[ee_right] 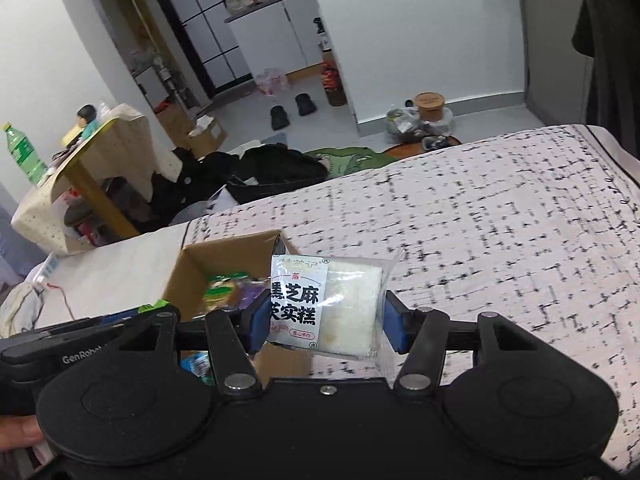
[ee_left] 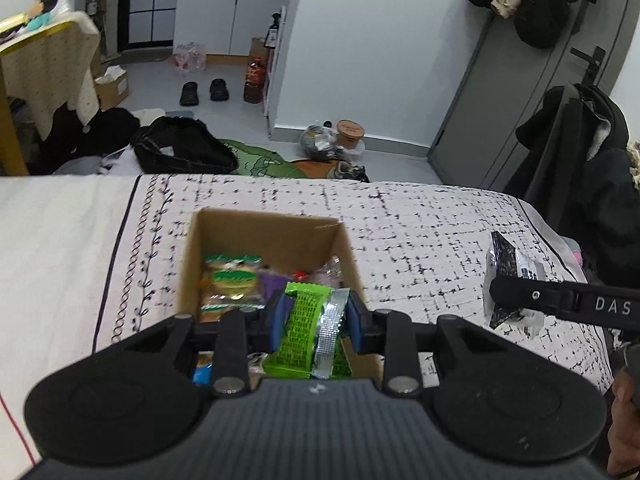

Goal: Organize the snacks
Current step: 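Carry the green packet and white cake packet over the cardboard box, then release both packets into the box, opening both grippers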

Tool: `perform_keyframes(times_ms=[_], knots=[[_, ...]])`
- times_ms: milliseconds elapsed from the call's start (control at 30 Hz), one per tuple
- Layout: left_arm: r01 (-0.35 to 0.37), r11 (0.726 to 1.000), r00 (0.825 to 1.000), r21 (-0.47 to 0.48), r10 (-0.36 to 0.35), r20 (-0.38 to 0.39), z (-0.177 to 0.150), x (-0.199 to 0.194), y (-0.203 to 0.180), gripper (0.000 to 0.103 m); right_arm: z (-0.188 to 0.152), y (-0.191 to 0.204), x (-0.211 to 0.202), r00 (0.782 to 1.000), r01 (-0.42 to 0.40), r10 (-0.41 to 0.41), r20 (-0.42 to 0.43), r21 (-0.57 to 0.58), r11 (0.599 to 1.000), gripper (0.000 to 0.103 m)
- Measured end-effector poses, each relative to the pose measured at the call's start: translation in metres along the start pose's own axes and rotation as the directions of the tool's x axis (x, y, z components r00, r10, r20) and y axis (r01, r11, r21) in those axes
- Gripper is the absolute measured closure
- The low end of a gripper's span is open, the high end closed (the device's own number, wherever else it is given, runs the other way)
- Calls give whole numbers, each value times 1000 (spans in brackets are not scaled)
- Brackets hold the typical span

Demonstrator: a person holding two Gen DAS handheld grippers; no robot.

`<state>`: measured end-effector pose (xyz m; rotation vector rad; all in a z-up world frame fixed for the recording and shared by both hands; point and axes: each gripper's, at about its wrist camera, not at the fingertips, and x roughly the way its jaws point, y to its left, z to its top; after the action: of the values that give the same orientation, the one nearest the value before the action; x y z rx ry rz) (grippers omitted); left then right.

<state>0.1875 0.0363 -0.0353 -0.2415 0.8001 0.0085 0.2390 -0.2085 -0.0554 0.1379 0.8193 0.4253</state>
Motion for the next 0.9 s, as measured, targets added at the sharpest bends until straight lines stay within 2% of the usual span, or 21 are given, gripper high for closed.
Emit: perform_keyframes(times_ms=[267,400,533,600,767,833,900], knots=[[-13,999,1000,-43,12,-16,-14,-5,29,72,-9,33,10,999,-38,37,-15,-36,999,48],[14,996,1000,-93,-16,-15,-20,-3,46,71,-12,51,19,998,-58,56,-32,-54,997,48],[69,985,998,-157,-66,23,-22,-6,62,63,-15,65,29,997,-67,63,-50,-72,995,48],[51,985,998,-167,-46,32,-21,-9,67,58,-15,71,33,996,-72,68,-55,-78,994,48],[42,982,998,-184,-33,51,-23,-17,78,55,-17,80,43,995,-83,78,-70,-77,994,48],[26,983,998,-180,-16,57,-24,-19,81,50,-18,84,48,993,-93,87,-81,-75,993,48],[16,984,998,-179,-4,63,-26,-22,85,48,-19,90,53,991,-111,104,-90,-75,991,43]])
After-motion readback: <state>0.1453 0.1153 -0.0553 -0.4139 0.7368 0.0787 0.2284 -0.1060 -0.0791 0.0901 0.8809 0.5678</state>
